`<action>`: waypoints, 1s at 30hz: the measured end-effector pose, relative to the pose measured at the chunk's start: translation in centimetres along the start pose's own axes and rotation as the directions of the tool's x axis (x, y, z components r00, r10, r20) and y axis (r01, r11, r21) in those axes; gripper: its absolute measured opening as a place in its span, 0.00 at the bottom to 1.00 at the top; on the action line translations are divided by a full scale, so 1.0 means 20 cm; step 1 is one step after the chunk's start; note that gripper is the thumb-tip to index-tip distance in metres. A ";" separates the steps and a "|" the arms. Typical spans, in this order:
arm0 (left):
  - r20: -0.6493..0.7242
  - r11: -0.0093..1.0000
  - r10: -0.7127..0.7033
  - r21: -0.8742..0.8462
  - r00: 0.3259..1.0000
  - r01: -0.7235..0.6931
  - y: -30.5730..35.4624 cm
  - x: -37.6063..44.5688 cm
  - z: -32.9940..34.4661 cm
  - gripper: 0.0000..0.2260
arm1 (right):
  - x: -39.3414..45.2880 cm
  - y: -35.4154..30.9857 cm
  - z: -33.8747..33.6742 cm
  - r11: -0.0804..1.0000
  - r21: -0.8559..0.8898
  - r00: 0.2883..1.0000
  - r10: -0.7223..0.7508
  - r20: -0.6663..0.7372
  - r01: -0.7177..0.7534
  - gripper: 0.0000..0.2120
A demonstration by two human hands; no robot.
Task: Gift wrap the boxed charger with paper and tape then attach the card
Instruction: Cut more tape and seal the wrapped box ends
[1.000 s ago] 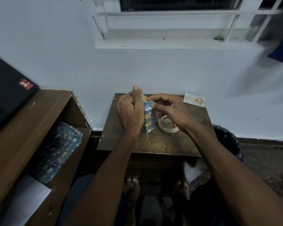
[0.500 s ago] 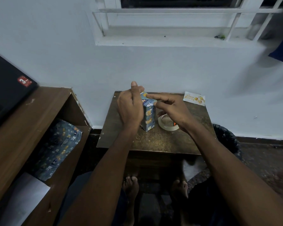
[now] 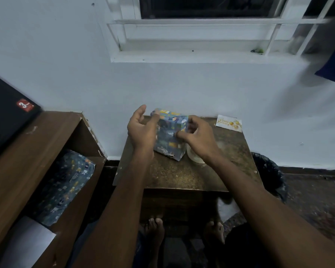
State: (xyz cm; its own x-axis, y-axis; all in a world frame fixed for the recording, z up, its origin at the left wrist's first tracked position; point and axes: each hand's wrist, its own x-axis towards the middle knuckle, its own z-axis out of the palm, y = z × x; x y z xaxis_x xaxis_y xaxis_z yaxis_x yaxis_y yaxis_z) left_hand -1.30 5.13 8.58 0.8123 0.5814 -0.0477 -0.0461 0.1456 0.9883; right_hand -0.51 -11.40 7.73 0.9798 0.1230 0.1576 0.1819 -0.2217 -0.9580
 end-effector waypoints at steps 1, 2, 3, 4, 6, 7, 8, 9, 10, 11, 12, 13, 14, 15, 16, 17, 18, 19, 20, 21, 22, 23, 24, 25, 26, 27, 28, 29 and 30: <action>0.064 0.995 -0.046 0.096 0.997 0.040 -0.01 0.01 -0.02 0.28 | 0.01 -0.01 0.00 0.993 0.110 0.999 0.046 -0.024 -0.043 0.11; 0.151 0.982 -0.099 0.177 0.984 0.072 -0.01 0.02 -0.03 0.28 | 0.02 -0.01 0.00 0.974 0.206 0.994 0.104 -0.045 -0.093 0.10; 0.232 0.965 -0.162 0.241 0.959 0.104 0.00 0.02 -0.04 0.25 | 0.05 -0.01 0.00 0.947 0.285 0.984 0.171 -0.054 -0.149 0.09; 0.294 0.951 -0.218 0.279 0.931 0.135 0.02 0.01 -0.04 0.22 | 0.06 -0.01 0.00 0.919 0.340 0.971 0.233 -0.054 -0.201 0.08; 0.360 0.935 -0.265 0.322 0.895 0.148 0.03 0.02 -0.04 0.18 | 0.09 0.00 0.00 0.867 0.411 0.945 0.324 -0.036 -0.282 0.09; 0.385 0.935 -0.249 0.336 0.889 0.117 0.03 0.02 -0.04 0.16 | 0.10 0.00 -0.01 0.836 0.448 0.932 0.362 -0.015 -0.318 0.09; 0.408 0.939 -0.225 0.335 0.885 0.084 0.04 0.03 -0.05 0.14 | 0.11 0.01 -0.01 0.807 0.479 0.922 0.387 0.009 -0.344 0.09; 0.431 0.944 -0.206 0.324 0.879 0.062 0.04 0.03 -0.05 0.12 | 0.11 0.01 -0.01 0.784 0.504 0.915 0.403 0.031 -0.362 0.08; 0.451 0.951 -0.203 0.300 0.869 0.066 0.04 0.04 -0.06 0.11 | 0.12 0.02 -0.01 0.771 0.515 0.909 0.414 0.042 -0.375 0.08; 0.468 0.956 -0.210 0.282 0.859 0.080 0.04 0.04 -0.06 0.11 | 0.13 0.03 -0.01 0.765 0.516 0.904 0.424 0.045 -0.385 0.08; 0.480 0.960 -0.216 0.261 0.850 0.096 0.03 0.04 -0.07 0.12 | 0.14 0.04 -0.01 0.770 0.507 0.902 0.430 0.034 -0.387 0.08; 0.484 0.965 -0.208 0.242 0.850 0.099 0.03 0.05 -0.07 0.12 | 0.15 0.04 -0.01 0.775 0.501 0.903 0.430 0.028 -0.384 0.07; 0.480 0.971 -0.190 0.219 0.857 0.092 0.02 0.05 -0.08 0.12 | 0.15 0.05 -0.01 0.787 0.484 0.905 0.424 0.024 -0.381 0.06; 0.467 0.978 -0.154 0.198 0.871 0.067 0.02 0.05 -0.08 0.13 | 0.15 0.04 0.00 0.800 0.467 0.909 0.415 0.025 -0.378 0.06; 0.455 0.985 -0.100 0.169 0.885 0.025 0.02 0.06 -0.08 0.15 | 0.15 0.04 0.00 0.815 0.445 0.915 0.404 0.023 -0.371 0.07; 0.444 0.988 -0.032 0.148 0.895 -0.038 0.02 0.06 -0.08 0.16 | 0.15 0.03 -0.01 0.824 0.436 0.921 0.389 0.029 -0.362 0.07; 0.438 0.982 0.046 0.146 0.898 -0.122 0.01 0.06 -0.09 0.17 | 0.15 0.02 -0.01 0.824 0.441 0.924 0.380 0.037 -0.356 0.09; 0.441 0.956 0.136 0.175 0.887 -0.233 0.01 0.07 -0.10 0.19 | 0.15 0.01 -0.01 0.804 0.469 0.921 0.385 0.058 -0.366 0.13; 0.460 0.903 0.228 0.231 0.858 -0.363 0.00 0.07 -0.10 0.21 | 0.16 0.00 -0.03 0.772 0.501 0.911 0.402 0.089 -0.390 0.17; 0.494 0.814 0.317 0.297 0.810 -0.500 -0.01 0.07 -0.11 0.23 | 0.16 -0.01 -0.04 0.740 0.522 0.895 0.430 0.118 -0.424 0.21; 0.545 0.690 0.391 0.361 0.742 -0.628 -0.02 0.08 -0.11 0.25 | 0.17 -0.01 -0.06 0.718 0.524 0.879 0.456 0.142 -0.458 0.25; 0.611 0.560 0.424 0.404 0.668 -0.724 -0.04 0.08 -0.12 0.26 | 0.17 -0.01 -0.07 0.715 0.506 0.867 0.471 0.161 -0.483 0.28; 0.681 0.467 0.398 0.427 0.615 -0.774 -0.05 0.08 -0.12 0.28 | 0.16 0.00 -0.07 0.716 0.485 0.858 0.484 0.173 -0.502 0.27; 0.735 0.440 0.319 0.445 0.598 -0.780 -0.06 0.07 -0.13 0.30 | 0.15 0.00 -0.06 0.711 0.478 0.851 0.490 0.191 -0.517 0.23; 0.772 0.462 0.226 0.451 0.594 -0.763 -0.07 0.06 -0.13 0.33 | 0.14 0.01 -0.05 0.704 0.478 0.844 0.500 0.192 -0.526 0.14; 0.797 0.506 0.162 0.440 0.582 -0.742 -0.07 0.06 -0.14 0.36 | 0.13 0.02 -0.03 0.698 0.475 0.837 0.512 0.193 -0.536 0.06; 0.806 0.545 0.132 0.428 0.578 -0.721 -0.08 0.05 -0.14 0.39 | 0.13 0.03 -0.02 0.703 0.460 0.835 0.513 0.201 -0.543 0.05; 0.800 0.555 0.109 0.444 0.590 -0.704 -0.08 0.05 -0.15 0.45 | 0.13 0.04 -0.02 0.713 0.449 0.840 0.495 0.222 -0.539 0.09; 0.780 0.532 0.075 0.495 0.621 -0.686 -0.07 0.05 -0.15 0.51 | 0.13 0.05 -0.01 0.722 0.447 0.848 0.466 0.251 -0.529 0.13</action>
State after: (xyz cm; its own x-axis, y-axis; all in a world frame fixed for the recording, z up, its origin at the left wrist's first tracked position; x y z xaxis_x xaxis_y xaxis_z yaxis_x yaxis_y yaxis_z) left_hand -2.13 7.91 6.65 0.9547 -0.2523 0.1579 -0.2941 -0.7180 0.6308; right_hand 2.20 -11.50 7.27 0.8952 0.2438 -0.3729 -0.4237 0.2071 -0.8818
